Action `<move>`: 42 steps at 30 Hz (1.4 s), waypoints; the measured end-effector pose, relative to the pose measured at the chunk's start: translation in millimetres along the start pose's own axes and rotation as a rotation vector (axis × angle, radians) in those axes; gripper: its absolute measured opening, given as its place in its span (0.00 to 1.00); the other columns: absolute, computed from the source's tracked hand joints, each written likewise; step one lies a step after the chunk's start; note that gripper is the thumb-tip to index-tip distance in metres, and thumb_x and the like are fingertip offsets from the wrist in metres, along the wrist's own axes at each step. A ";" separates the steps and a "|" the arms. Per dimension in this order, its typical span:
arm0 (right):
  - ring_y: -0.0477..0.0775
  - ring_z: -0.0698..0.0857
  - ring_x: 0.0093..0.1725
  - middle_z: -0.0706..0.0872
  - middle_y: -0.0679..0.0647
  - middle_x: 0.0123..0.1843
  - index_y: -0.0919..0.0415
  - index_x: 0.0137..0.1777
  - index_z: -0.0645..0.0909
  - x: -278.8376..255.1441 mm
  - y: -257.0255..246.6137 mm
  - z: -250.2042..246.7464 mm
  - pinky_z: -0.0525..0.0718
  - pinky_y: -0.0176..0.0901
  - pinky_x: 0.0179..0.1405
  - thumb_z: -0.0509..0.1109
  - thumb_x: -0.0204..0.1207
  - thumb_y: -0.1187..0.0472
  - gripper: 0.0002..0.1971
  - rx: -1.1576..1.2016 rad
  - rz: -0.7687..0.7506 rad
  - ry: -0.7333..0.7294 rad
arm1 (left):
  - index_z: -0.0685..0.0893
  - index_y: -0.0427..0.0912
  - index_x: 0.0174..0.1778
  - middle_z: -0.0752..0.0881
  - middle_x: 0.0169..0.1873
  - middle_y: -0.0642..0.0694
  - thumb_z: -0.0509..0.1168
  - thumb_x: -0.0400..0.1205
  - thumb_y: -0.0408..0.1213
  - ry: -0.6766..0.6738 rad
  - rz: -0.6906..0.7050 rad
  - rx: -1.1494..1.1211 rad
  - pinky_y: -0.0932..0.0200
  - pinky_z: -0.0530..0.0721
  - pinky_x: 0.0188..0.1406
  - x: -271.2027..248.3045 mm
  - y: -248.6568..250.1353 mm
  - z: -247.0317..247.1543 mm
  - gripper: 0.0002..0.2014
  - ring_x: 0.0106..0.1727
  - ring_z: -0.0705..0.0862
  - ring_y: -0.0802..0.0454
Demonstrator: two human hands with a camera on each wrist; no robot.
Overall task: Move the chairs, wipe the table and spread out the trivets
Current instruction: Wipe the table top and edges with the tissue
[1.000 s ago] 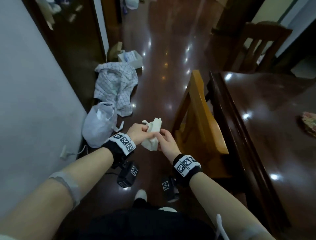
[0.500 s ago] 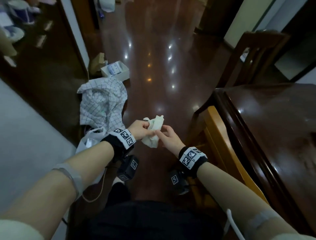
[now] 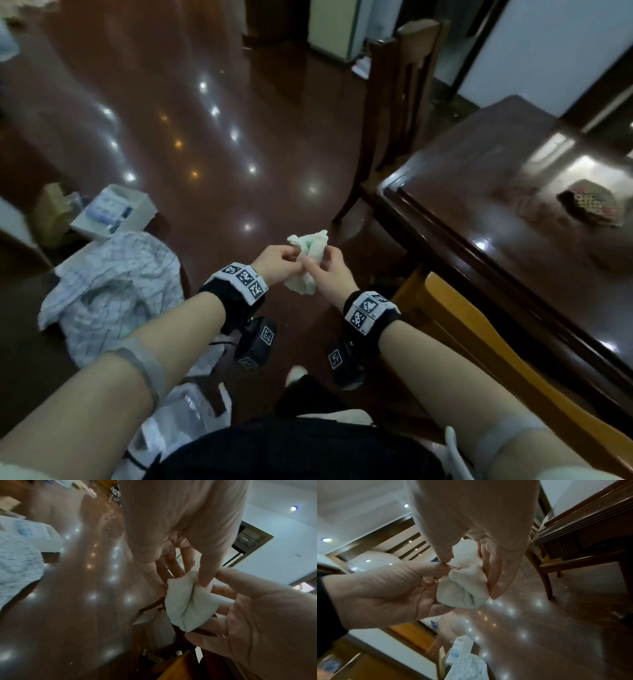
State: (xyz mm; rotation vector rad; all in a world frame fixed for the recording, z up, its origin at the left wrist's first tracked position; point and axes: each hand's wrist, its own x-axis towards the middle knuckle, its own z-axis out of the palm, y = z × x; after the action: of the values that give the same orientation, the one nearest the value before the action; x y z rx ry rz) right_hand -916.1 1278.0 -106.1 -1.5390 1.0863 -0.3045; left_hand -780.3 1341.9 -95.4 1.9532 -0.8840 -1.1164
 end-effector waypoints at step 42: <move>0.54 0.75 0.72 0.73 0.46 0.77 0.41 0.78 0.67 213.4 -3.5 -293.5 0.74 0.53 0.67 0.60 0.80 0.41 0.26 -0.110 0.724 1.124 | 0.74 0.46 0.66 0.85 0.46 0.47 0.50 0.88 0.48 -0.924 0.088 0.365 0.55 0.77 0.41 469.9 276.4 172.7 0.15 0.41 0.85 0.48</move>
State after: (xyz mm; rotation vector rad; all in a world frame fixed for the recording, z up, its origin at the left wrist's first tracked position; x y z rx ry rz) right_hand -1008.3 927.2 -93.9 -0.8887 2.4659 -0.6271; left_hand -808.4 771.4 -123.5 1.5874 -1.7243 -1.9521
